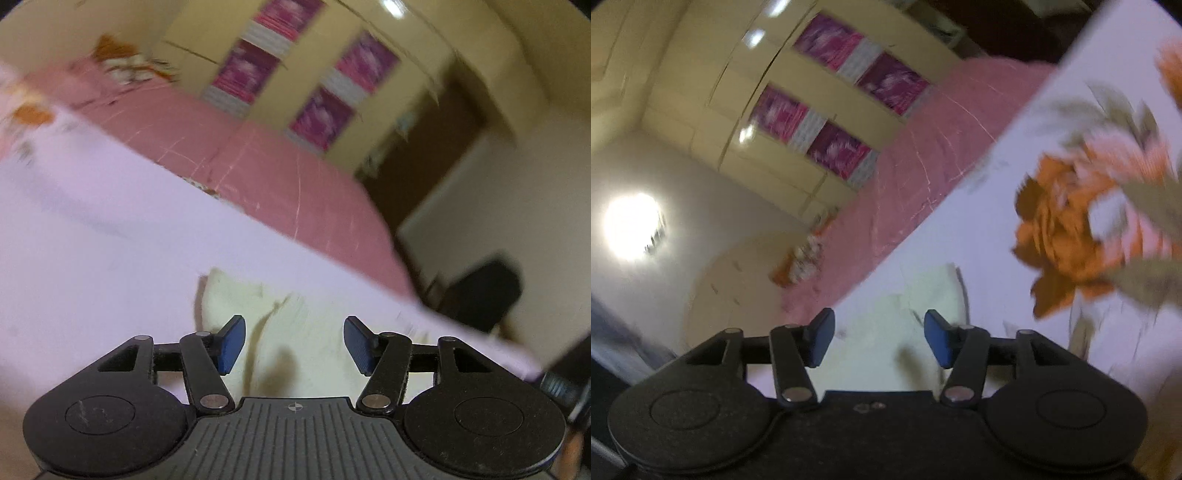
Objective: Fold small clothes
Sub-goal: 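Lay the hem over the collar and open both tools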
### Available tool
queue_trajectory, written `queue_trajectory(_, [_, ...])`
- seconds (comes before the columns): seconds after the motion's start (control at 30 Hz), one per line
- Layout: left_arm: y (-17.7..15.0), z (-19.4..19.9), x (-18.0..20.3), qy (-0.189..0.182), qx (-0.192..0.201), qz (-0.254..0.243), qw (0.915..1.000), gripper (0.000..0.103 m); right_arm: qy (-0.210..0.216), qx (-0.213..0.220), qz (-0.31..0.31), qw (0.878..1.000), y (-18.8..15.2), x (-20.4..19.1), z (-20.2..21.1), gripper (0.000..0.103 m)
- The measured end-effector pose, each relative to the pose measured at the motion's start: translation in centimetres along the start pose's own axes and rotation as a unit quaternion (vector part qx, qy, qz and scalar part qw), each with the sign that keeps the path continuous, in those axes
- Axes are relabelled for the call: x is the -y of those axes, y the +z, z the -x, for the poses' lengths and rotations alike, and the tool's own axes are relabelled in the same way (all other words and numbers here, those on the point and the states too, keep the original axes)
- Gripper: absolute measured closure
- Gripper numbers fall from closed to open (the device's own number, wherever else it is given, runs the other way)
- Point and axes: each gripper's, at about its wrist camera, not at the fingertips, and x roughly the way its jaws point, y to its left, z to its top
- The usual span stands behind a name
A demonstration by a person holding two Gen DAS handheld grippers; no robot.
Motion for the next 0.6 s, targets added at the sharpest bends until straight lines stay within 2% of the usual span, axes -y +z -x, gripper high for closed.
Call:
queue_trajectory(0.03, [0.1, -0.6, 0.6, 0.007, -0.015, -0.024, 0.9996, 0.059, -0.013, -0.010, 0.028, 0.999, 0.1, -0.7, -0.4, 0.060])
queue_trajectory(0.07, [0.2, -1.0, 0.9, 0.012, -0.026, -0.042, 0.9987, 0.060, -0.033, -0.027, 0.071, 0.997, -0.1, -1.6, -0.8, 0.064])
queue_trajectory(0.13, [0.3, -1.9, 1.8, 0.021, -0.046, -0.073, 0.9961, 0.060, -0.064, -0.052, 0.132, 0.988, -0.6, -3.1, -1.7, 0.080])
queue_trajectory(0.17, [0.2, -2.1, 1.7, 0.024, -0.053, -0.089, 0.9944, 0.060, -0.087, -0.065, 0.166, 0.980, -1.0, -3.9, -2.2, 0.081])
queue_trajectory(0.27, [0.3, -2.3, 2.5, 0.032, -0.058, -0.110, 0.9917, 0.060, -0.112, -0.078, 0.216, 0.967, -1.9, -5.2, -2.8, 0.080])
queue_trajectory(0.3, [0.2, -2.4, 2.9, 0.036, -0.059, -0.119, 0.9905, 0.062, -0.113, -0.081, 0.220, 0.965, -2.1, -5.5, -2.9, 0.079])
queue_trajectory(0.33, [0.2, -2.3, 3.0, 0.039, -0.059, -0.125, 0.9896, 0.075, -0.116, -0.083, 0.224, 0.964, -2.2, -5.7, -2.9, 0.079])
queue_trajectory(0.37, [0.2, -2.2, 3.1, 0.043, -0.059, -0.126, 0.9894, 0.077, -0.120, -0.081, 0.228, 0.963, -1.9, -6.0, -3.1, 0.079])
queue_trajectory(0.4, [0.4, -1.9, 3.0, 0.041, -0.054, -0.121, 0.9904, 0.077, -0.129, -0.071, 0.233, 0.961, -1.9, -6.2, -3.0, 0.078])
queue_trajectory(0.43, [0.4, -1.8, 2.8, 0.040, -0.049, -0.116, 0.9912, 0.077, -0.135, -0.061, 0.236, 0.960, -1.8, -6.4, -2.8, 0.072])
queue_trajectory(0.53, [0.4, -1.7, 2.6, 0.053, -0.033, -0.115, 0.9915, 0.077, -0.126, -0.072, 0.229, 0.963, -1.6, -5.9, -3.0, 0.071])
queue_trajectory(0.6, [0.6, -2.2, 2.1, 0.052, -0.033, -0.113, 0.9917, 0.076, -0.125, -0.081, 0.243, 0.959, -1.7, -5.8, -3.4, 0.071])
